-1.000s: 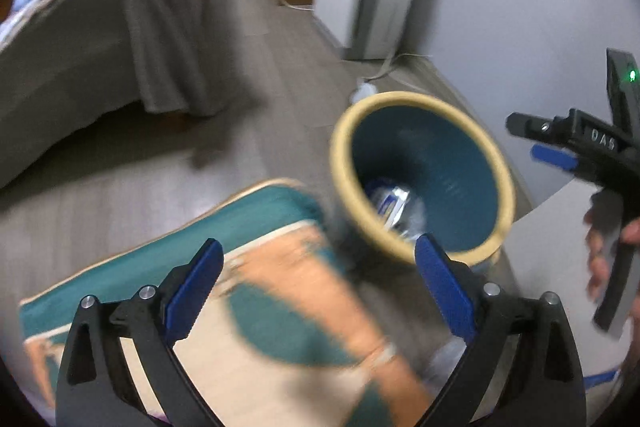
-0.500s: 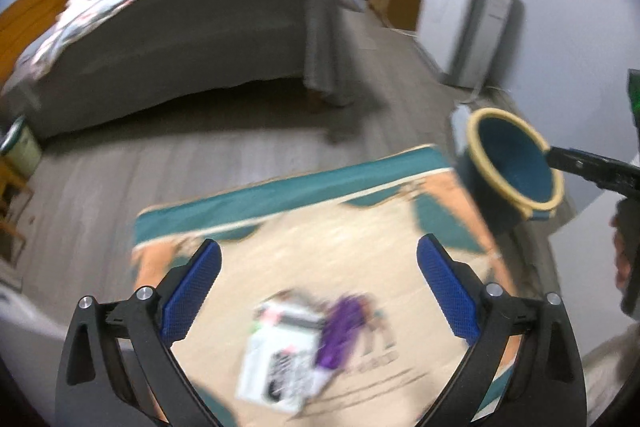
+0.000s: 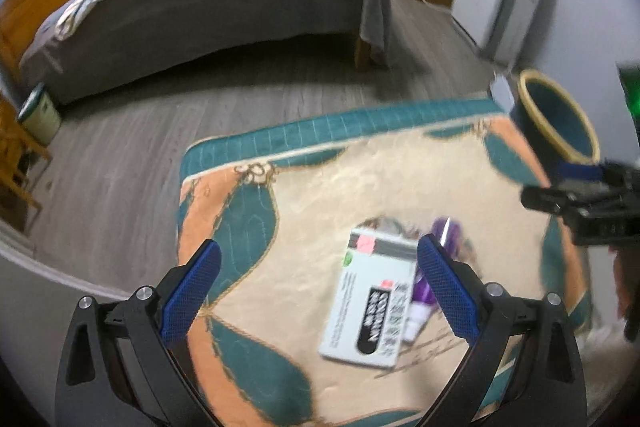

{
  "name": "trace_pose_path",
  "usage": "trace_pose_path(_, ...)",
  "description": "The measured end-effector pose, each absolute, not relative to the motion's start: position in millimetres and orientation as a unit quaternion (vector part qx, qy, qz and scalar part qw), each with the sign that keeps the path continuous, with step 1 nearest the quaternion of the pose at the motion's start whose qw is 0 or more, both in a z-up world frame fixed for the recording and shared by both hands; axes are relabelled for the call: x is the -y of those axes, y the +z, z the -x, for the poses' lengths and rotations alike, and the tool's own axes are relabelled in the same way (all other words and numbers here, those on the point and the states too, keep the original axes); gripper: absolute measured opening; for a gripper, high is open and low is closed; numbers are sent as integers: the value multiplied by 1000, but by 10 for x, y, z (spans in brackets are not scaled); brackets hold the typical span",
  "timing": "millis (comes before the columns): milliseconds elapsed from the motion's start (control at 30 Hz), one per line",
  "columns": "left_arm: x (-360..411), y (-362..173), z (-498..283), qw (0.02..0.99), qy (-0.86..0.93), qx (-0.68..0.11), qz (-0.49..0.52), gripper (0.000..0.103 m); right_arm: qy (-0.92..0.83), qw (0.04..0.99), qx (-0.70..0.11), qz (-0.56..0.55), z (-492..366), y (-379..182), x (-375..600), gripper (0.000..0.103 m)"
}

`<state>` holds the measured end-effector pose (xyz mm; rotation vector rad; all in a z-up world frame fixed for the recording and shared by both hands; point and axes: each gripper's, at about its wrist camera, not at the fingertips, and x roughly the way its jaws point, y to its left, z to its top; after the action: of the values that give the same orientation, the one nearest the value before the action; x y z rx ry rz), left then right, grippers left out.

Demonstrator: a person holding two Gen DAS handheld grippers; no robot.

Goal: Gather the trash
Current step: 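Move both tools back over the cushion, then grasp the Coltalin medicine box with the left tool while the right tool grasps the purple bottle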

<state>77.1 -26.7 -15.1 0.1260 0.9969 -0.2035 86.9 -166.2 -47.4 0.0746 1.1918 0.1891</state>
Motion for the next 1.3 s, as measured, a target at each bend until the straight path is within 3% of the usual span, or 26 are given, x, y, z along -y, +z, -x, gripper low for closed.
trace_pose_path(200,209,-381,-813,853,-119,-502,-79,97,93,811,-578,-21,-914,-753,1316,95)
trace_pose_path(233,181,-400,-820,851,-119,-505,-74,97,96,807,-583,-22,-921,-790,1278,91)
trace_pose_path(300,141,-431,-826,849,-122,-510,-67,97,105,795,-597,-28,-928,-893,1198,74)
trace_pose_path(467,99,-484,-814,844,-127,-517,-62,97,116,765,-629,-70,-930,-1145,1103,63)
trace_pose_path(600,138,-558,-818,837,-136,-527,-57,97,131,749,-642,-99,-936,-1263,1094,45)
trace_pose_path(933,428,-928,-904,800,-163,-577,-35,97,84,773,-627,-48,-1107,-1153,1368,38)
trace_pose_path(1100,671,-1137,-916,782,-181,-594,-55,97,81,765,-633,-88,-1160,-1220,1514,49)
trace_pose_path(1300,784,-1310,-990,775,-161,-605,-80,97,92,753,-644,-93,-1213,-1328,1501,47)
